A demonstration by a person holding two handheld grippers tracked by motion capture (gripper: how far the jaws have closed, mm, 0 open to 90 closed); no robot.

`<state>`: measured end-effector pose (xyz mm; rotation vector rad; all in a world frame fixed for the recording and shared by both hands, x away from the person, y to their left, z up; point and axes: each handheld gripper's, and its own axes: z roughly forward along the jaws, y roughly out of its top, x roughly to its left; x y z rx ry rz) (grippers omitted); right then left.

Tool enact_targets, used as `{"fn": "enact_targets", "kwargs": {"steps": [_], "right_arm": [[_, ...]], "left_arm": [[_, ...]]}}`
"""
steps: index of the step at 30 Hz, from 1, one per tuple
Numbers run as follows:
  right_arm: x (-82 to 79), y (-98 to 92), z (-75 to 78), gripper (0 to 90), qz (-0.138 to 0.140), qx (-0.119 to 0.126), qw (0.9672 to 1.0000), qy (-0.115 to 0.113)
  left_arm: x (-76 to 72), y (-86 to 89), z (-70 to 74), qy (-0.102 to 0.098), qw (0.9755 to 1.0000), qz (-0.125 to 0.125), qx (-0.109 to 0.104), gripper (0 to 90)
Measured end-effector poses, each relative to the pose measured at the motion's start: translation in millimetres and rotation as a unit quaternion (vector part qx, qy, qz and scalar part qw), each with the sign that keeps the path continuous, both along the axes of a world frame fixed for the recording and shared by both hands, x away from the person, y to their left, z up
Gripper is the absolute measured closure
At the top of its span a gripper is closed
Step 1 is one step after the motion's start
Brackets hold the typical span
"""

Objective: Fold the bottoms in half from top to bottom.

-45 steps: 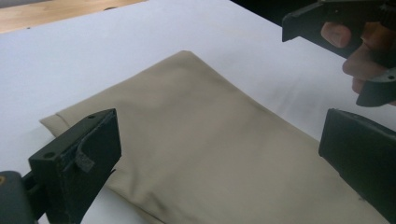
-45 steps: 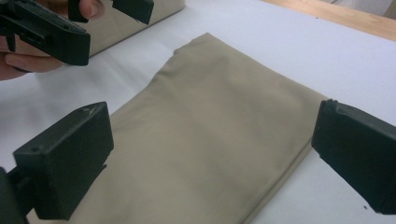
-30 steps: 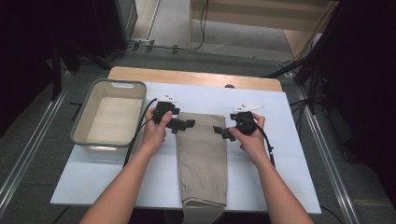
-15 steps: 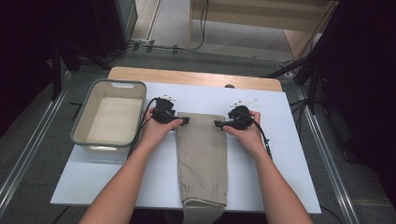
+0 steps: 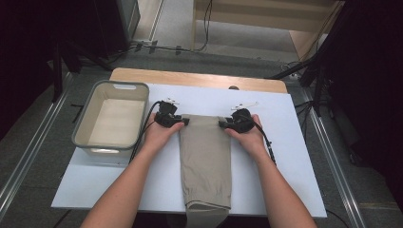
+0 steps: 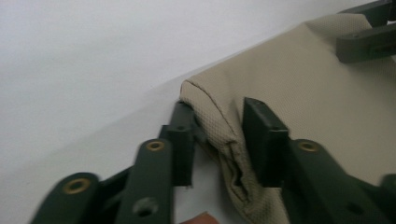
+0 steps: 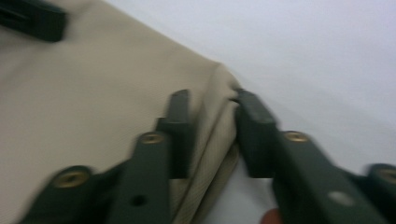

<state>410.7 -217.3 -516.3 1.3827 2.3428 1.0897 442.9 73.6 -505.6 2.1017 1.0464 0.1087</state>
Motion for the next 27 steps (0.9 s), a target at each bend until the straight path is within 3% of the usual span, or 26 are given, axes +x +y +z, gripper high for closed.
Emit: {"fn": "enact_targets", "kwargs": {"steps": [1, 2, 4, 11, 14, 19, 25, 26, 27], "right_arm": [[0.0, 0.8, 0.0, 77.3, 0.004, 0.001, 1.0, 0.002], [-0.4, 1.4, 0.9, 80.3, 0.005, -0.001, 1.0, -0.001], [1.2, 2.6, 3.3, 82.1, 0.003, -0.007, 0.9999, -0.008], [12.8, -1.6, 20.6, 82.9, -0.009, 0.0, 0.9995, -0.032], [20.9, -6.0, 30.1, 83.1, -0.018, -0.002, 0.999, -0.042], [35.8, -10.1, 45.2, 83.4, -0.022, -0.012, 0.9984, -0.051], [51.8, -12.2, 63.9, 83.2, -0.03, 0.006, 0.9975, -0.065], [54.4, -12.5, 66.1, 81.1, -0.035, 0.012, 0.9971, -0.066], [56.7, -12.7, 68.6, 73.2, -0.045, 0.015, 0.9965, -0.069]], "left_arm": [[0.4, -0.7, -0.8, 0.004, 1.0, -0.002, -0.008, 78.6], [1.0, -1.2, -0.2, 0.0, 1.0, -0.002, -0.004, 82.6], [4.0, -3.3, 1.8, 0.002, 0.9999, 0.003, -0.01, 85.9], [21.2, -10.4, 21.2, -0.033, 0.9994, 0.007, -0.008, 86.9], [32.0, -13.6, 31.2, -0.038, 0.9989, 0.015, -0.021, 86.9], [48.7, -17.2, 44.7, -0.051, 0.9984, 0.014, -0.02, 86.9], [64.1, -18.0, 58.3, -0.069, 0.9971, 0.02, -0.025, 86.9], [67.0, -17.8, 60.3, -0.068, 0.9971, 0.021, -0.029, 86.6], [69.0, -16.4, 61.9, -0.068, 0.9966, 0.023, -0.039, 83.2]]}}
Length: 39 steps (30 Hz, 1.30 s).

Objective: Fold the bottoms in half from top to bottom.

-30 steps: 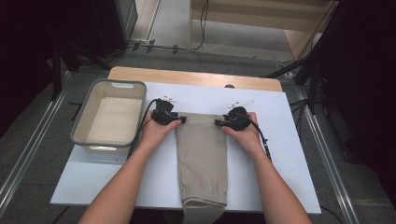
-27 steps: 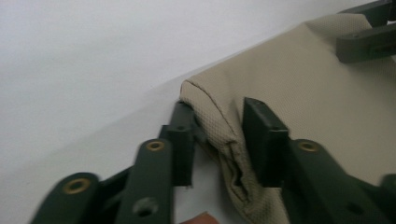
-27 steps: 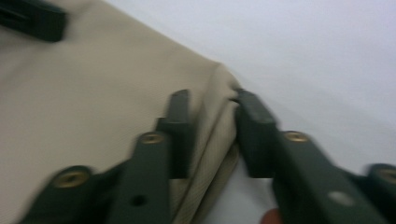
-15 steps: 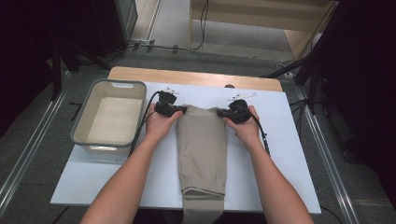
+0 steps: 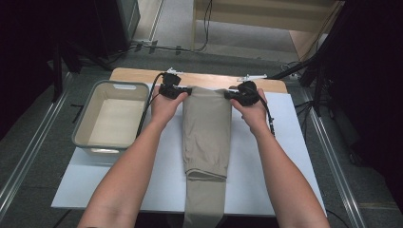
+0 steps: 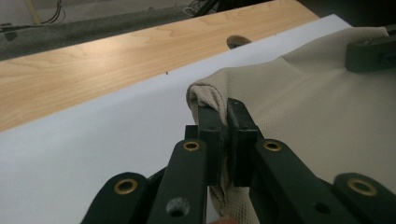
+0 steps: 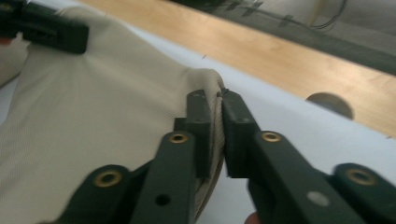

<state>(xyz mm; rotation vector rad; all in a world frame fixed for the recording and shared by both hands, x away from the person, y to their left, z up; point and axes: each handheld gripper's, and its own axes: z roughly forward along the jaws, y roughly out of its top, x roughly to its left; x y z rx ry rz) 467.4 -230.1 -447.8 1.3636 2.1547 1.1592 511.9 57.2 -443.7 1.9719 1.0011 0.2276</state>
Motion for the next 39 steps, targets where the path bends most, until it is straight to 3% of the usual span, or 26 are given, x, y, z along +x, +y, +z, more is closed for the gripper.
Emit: {"fn": "enact_targets", "kwargs": {"steps": [2, 4, 7, 9, 12, 15, 21, 28, 39], "right_arm": [[4.4, -2.4, 4.2, 45.0, -0.002, 0.024, 0.9997, 0.009], [4.7, -3.3, 6.5, 27.5, -0.006, 0.032, 0.9994, 0.011], [-0.3, -1.7, 5.4, 12.7, 0.0, 0.029, 0.9995, 0.011], [-7.3, -0.7, 3.9, 10.5, 0.003, 0.032, 0.9995, 0.004], [-18.5, -0.6, 2.0, 0.0, 0.012, 0.056, 0.9983, 0.0], [-31.8, 1.4, 1.6, 0.0, 0.026, 0.066, 0.9974, -0.008], [-60.9, 4.4, 4.0, 0.0, 0.033, 0.062, 0.9972, -0.026], [-95.0, 6.0, 6.0, 0.0, 0.039, 0.06, 0.9969, -0.033], [-145.4, 5.6, -7.1, 0.0, 0.057, 0.059, 0.996, -0.036]], "left_arm": [[1.5, 3.2, 3.5, 0.012, 0.9995, 0.003, -0.029, 56.7], [-0.1, 4.3, 4.5, 0.022, 0.999, -0.003, -0.038, 25.4], [-8.6, 5.6, 4.0, 0.016, 0.9985, -0.032, -0.041, 11.4], [-15.4, 7.8, 3.7, 0.015, 0.9968, -0.051, -0.06, 5.1], [-27.2, 9.2, 4.5, 0.014, 0.9951, -0.063, -0.075, 3.1], [-40.6, 10.0, 7.2, 0.002, 0.9943, -0.074, -0.076, 3.0], [-67.7, 12.7, 9.3, -0.01, 0.9918, -0.098, -0.081, 0.0], [-99.0, 14.0, 3.6, -0.013, 0.991, -0.111, -0.075, 0.0], [-147.1, 18.7, -6.6, -0.024, 0.9864, -0.142, -0.078, 0.0]]}}
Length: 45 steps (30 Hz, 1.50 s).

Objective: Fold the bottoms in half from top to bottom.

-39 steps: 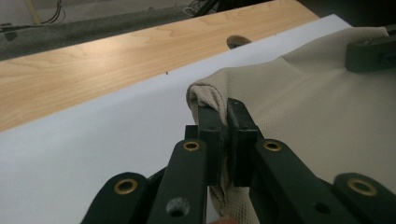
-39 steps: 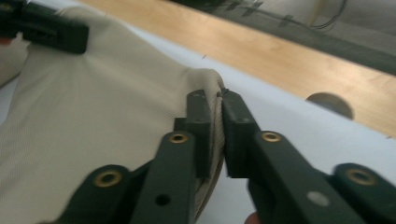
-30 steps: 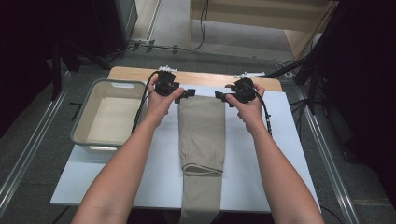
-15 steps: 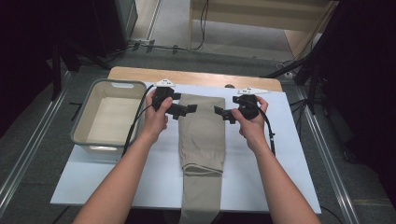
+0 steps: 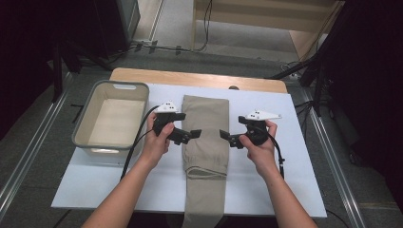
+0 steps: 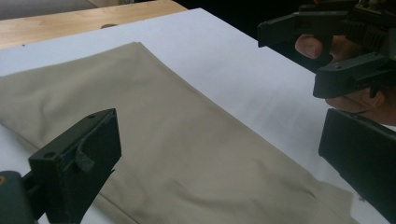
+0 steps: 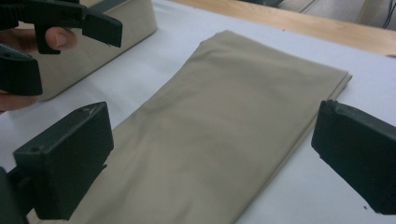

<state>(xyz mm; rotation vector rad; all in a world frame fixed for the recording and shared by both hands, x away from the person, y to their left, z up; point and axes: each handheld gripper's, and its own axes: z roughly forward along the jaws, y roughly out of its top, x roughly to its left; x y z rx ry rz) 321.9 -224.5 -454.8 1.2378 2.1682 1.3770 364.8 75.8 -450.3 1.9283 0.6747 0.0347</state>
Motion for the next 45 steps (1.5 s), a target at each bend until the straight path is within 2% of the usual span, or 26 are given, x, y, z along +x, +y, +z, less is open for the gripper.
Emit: {"fn": "enact_targets", "kwargs": {"steps": [6, 13, 17, 22, 25, 26, 29, 31, 33, 34, 36, 40, 42, 44, 45], "right_arm": [[-25.1, 2.8, -9.8, 0.0, 0.009, -0.013, 0.9999, 0.001], [-56.4, 8.4, -15.9, 0.0, 0.028, -0.007, 0.9996, -0.001], [-72.4, 13.2, -18.4, 0.0, 0.037, -0.018, 0.9991, -0.006], [-88.4, 15.1, -26.0, 0.0, 0.043, -0.013, 0.999, 0.001], [-96.3, 14.5, -34.8, 0.0, 0.042, -0.014, 0.999, 0.011], [-99.0, 13.6, -37.9, 4.3, 0.042, -0.013, 0.999, 0.013], [-106.5, 12.4, -47.1, 6.6, 0.041, -0.021, 0.9988, 0.02], [-111.1, 13.2, -51.1, 13.6, 0.035, -0.033, 0.9986, 0.022], [-114.3, 16.3, -53.1, 14.9, 0.027, -0.048, 0.9982, 0.024], [-114.7, 18.3, -54.3, 18.3, 0.027, -0.056, 0.9978, 0.022], [-115.4, 23.6, -56.8, 22.9, 0.022, -0.068, 0.9971, 0.023], [-115.8, 33.0, -62.4, 30.5, -0.002, -0.124, 0.9922, 0.016], [-115.8, 31.0, -61.4, 34.2, -0.004, -0.129, 0.9916, 0.011], [-116.2, 29.1, -60.8, 43.6, -0.01, -0.125, 0.992, 0.009], [-116.0, 28.4, -61.6, 46.7, -0.002, -0.128, 0.9918, 0.007]], "left_arm": [[-24.7, 3.1, -8.0, -0.002, 0.9998, -0.015, 0.009, 0.0], [-55.0, 3.7, -22.5, 0.002, 0.9991, -0.039, 0.018, 0.0], [-69.7, 5.6, -29.0, 0.006, 0.9988, -0.045, 0.015, 0.0], [-84.0, 8.7, -34.1, 0.013, 0.9986, -0.047, 0.021, 0.5], [-91.0, 12.4, -36.3, 0.012, 0.9989, -0.041, 0.022, 7.0], [-93.7, 13.1, -37.7, 0.011, 0.999, -0.034, 0.025, 10.9], [-100.3, 14.3, -44.9, 0.009, 0.9986, -0.022, 0.048, 17.8], [-103.7, 14.4, -49.6, 0.006, 0.9979, -0.008, 0.064, 23.0], [-104.6, 13.2, -52.5, 0.002, 0.9966, 0.005, 0.082, 30.6], [-104.7, 12.7, -53.5, -0.001, 0.996, 0.011, 0.089, 33.7], [-103.7, 12.0, -54.7, 0.0, 0.9958, 0.013, 0.091, 40.2], [-103.9, 12.0, -54.2, 0.001, 0.9958, 0.015, 0.09, 50.5], [-103.3, 12.6, -54.2, 0.003, 0.9962, 0.018, 0.085, 54.8], [-102.1, 14.0, -54.1, 0.004, 0.9965, 0.019, 0.081, 59.4], [-101.5, 14.4, -54.3, 0.007, 0.9968, 0.019, 0.078, 62.3]]}}
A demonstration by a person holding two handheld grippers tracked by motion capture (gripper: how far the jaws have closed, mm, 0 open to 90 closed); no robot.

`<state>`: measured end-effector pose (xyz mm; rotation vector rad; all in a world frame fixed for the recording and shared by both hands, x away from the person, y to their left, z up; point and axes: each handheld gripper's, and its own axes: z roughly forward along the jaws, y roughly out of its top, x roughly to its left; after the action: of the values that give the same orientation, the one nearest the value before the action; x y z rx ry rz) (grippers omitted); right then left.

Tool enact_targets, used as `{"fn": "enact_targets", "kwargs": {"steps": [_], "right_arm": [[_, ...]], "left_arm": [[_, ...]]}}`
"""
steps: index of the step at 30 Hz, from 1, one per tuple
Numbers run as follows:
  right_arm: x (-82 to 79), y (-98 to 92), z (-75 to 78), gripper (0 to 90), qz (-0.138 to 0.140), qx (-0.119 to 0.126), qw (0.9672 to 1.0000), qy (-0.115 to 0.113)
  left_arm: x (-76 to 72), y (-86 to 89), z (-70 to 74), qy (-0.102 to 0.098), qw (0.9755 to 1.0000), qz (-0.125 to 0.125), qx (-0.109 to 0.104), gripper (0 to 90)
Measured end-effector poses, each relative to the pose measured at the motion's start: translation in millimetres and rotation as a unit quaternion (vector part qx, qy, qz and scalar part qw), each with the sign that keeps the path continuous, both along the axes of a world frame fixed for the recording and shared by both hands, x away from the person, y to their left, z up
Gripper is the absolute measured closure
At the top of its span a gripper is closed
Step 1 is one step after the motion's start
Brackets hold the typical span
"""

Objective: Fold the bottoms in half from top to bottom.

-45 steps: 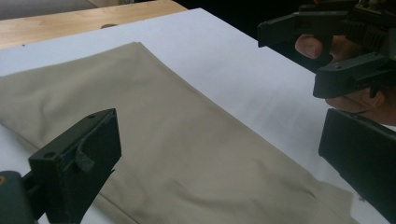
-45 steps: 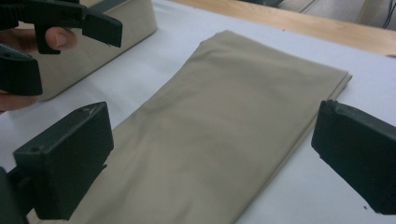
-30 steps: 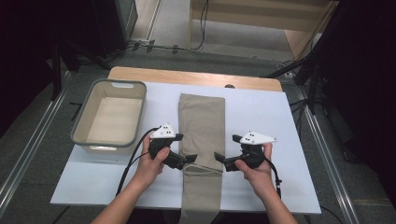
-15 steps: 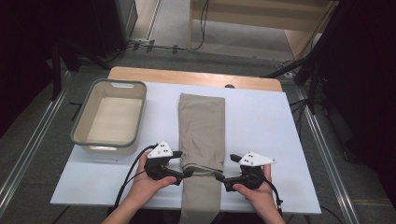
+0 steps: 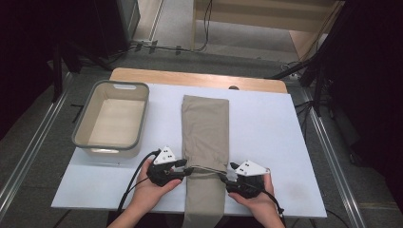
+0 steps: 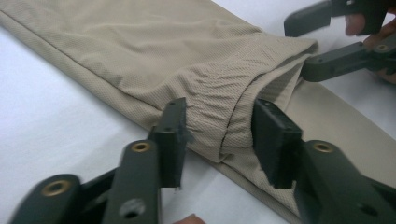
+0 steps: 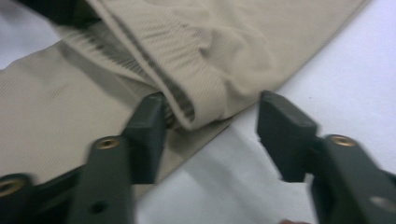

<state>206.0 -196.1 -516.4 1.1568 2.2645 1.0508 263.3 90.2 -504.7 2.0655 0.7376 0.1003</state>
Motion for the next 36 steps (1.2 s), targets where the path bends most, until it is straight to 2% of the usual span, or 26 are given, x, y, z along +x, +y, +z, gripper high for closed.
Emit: {"fn": "enact_targets", "kwargs": {"steps": [2, 3, 7, 11, 15, 17, 23, 31, 36], "right_arm": [[-0.9, 0.9, -1.5, 49.8, 0.008, -0.001, 1.0, -0.004], [-1.5, 1.8, -1.7, 51.9, 0.007, 0.004, 1.0, -0.003], [-1.8, 3.4, -0.5, 61.2, 0.011, 0.002, 0.9998, -0.018], [0.2, 3.8, -2.8, 71.8, 0.022, 0.009, 0.9997, -0.002], [1.1, 3.3, -3.8, 78.8, 0.022, 0.007, 0.9997, 0.006], [1.8, 2.6, -4.7, 81.6, 0.019, 0.013, 0.9996, 0.015], [2.2, 3.4, -5.3, 83.0, 0.02, 0.015, 0.9995, 0.02], [0.6, 3.3, -5.1, 83.2, 0.024, 0.017, 0.9995, 0.011], [-1.4, 1.4, -3.1, 83.4, 0.026, 0.029, 0.9992, 0.008]], "left_arm": [[0.7, 0.0, -0.5, 0.005, 1.0, -0.003, -0.002, 65.1], [0.6, -0.2, -0.7, 0.004, 1.0, -0.005, 0.001, 65.9], [-0.8, -2.4, -1.7, -0.004, 0.9998, -0.007, 0.018, 66.2], [-0.7, -1.4, -2.6, -0.003, 0.9995, -0.012, 0.028, 66.3], [-4.4, -4.8, -3.5, -0.019, 0.9989, -0.015, 0.041, 68.8], [-5.6, -5.0, -3.1, -0.025, 0.9985, -0.017, 0.045, 72.1], [-8.8, -5.1, -1.7, -0.041, 0.998, -0.012, 0.046, 84.7], [-9.5, -4.0, 0.8, -0.037, 0.9987, -0.013, 0.032, 85.8], [-12.1, -3.0, 4.9, -0.036, 0.999, -0.019, 0.02, 86.0]]}}
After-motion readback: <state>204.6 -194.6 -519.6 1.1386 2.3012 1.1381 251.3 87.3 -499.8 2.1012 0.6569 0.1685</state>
